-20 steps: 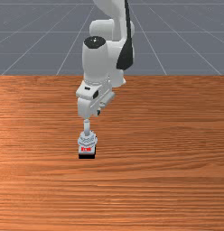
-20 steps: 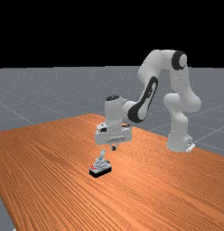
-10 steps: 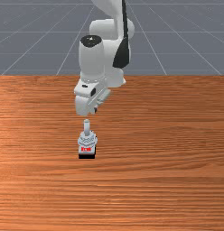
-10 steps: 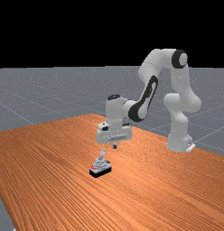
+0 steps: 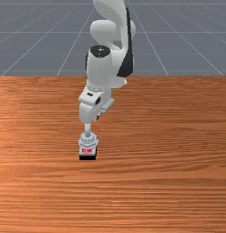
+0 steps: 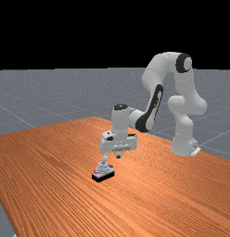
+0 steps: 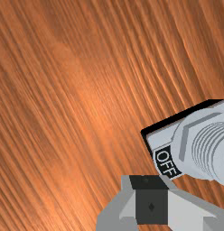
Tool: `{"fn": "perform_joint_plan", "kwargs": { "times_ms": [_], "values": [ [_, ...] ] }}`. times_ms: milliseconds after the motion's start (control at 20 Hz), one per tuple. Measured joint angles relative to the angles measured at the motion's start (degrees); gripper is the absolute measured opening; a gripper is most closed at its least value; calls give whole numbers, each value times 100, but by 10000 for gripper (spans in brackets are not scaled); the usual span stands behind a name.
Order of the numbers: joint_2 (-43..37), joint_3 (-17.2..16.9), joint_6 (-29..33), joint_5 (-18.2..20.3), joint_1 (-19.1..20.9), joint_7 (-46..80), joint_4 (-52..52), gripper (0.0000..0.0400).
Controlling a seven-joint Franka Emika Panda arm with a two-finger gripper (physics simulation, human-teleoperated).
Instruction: Turn on the trigger
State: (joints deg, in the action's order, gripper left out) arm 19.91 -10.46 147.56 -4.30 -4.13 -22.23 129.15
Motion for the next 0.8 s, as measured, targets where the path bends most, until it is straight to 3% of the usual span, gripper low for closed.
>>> {"fn": "perform_joint_plan", "kwargs": {
  "times_ms": [50,200,250,400,500,550,700,750,800],
  "values": [
    [5,178,-43,522,225,-198,-30,0],
    [27,155,-47,533,337,-384,-62,0],
    [24,117,-15,378,320,-466,-50,0],
    [73,208,177,552,410,-613,-118,0],
    [376,598,-498,1268,818,-1299,-726,0],
    [470,635,-620,1343,887,-1347,-923,0],
    [578,617,-758,1291,839,-1227,-1394,0],
    [507,463,-97,975,610,-905,-1125,0],
    [565,467,-136,975,604,-897,-1229,0]
  ]
}}
